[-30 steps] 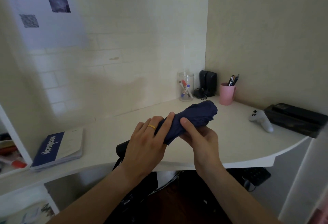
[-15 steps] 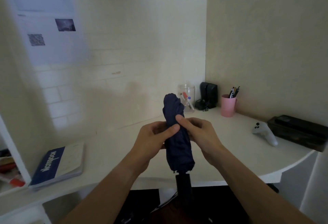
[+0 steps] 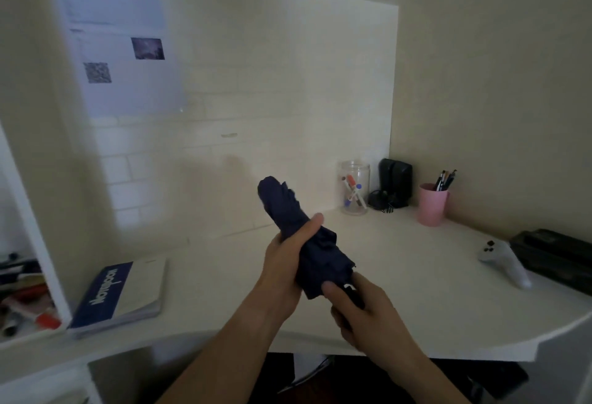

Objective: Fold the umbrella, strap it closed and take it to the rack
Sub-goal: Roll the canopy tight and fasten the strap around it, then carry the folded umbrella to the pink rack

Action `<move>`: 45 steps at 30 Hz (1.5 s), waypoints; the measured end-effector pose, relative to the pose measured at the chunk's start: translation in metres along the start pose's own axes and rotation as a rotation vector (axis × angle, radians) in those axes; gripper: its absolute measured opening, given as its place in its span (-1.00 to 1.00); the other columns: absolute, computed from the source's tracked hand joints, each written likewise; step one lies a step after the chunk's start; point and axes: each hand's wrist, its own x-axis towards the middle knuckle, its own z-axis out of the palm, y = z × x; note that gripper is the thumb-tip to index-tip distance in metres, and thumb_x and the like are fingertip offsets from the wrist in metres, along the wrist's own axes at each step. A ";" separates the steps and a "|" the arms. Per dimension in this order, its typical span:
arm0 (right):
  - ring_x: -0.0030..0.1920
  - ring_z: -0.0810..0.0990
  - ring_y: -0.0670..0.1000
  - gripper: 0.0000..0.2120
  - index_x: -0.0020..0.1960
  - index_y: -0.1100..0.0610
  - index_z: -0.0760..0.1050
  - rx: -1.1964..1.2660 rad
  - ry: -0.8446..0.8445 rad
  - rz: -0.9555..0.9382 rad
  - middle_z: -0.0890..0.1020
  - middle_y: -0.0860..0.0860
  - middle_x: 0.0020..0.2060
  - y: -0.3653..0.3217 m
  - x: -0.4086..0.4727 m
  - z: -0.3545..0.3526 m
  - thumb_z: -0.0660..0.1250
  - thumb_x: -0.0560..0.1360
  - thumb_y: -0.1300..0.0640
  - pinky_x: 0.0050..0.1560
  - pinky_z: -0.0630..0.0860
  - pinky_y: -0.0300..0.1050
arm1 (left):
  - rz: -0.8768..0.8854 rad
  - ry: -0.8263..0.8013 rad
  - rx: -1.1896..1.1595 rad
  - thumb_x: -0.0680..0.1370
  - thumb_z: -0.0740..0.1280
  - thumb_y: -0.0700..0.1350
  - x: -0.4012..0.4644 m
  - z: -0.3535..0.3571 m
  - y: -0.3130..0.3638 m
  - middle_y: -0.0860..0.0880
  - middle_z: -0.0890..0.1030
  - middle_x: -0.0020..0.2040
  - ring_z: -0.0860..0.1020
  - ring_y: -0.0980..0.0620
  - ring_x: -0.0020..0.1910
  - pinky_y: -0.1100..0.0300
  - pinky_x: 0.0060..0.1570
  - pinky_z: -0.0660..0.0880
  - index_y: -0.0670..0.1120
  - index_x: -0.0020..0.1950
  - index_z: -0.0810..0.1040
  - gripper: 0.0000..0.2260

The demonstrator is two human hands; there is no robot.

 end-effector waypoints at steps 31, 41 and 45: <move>-0.50 0.46 0.09 -0.52 0.04 0.27 0.59 -0.014 -0.186 0.017 0.65 0.21 -0.32 -0.023 0.024 -0.005 0.31 0.56 -0.18 -0.52 0.38 -0.04 | 0.095 -0.057 -0.170 0.40 0.44 0.24 0.001 -0.029 0.005 -0.09 0.72 0.18 0.65 -0.12 0.21 -0.19 0.35 0.48 -0.09 0.20 0.63 -0.47; -0.12 0.64 -0.25 -0.36 0.36 -0.27 0.34 -0.721 -0.202 -0.157 0.63 -0.25 -0.02 -0.009 0.050 -0.041 0.50 0.35 -0.27 -0.07 0.51 -0.25 | 0.088 0.269 -0.417 0.54 0.48 0.04 0.039 -0.061 0.005 -0.05 0.58 -0.21 0.60 -0.03 -0.27 0.07 -0.22 0.61 -0.10 -0.09 0.56 -0.77; -0.05 0.60 -0.24 -0.58 0.26 -0.22 0.43 -0.802 -0.237 -0.205 0.64 -0.26 -0.01 0.018 0.062 -0.057 0.46 0.46 -0.11 -0.01 0.56 -0.15 | 0.021 0.360 -0.283 0.55 0.47 0.06 0.045 -0.066 -0.014 -0.10 0.67 0.02 0.66 -0.14 0.05 -0.14 0.13 0.62 -0.10 0.05 0.58 -0.74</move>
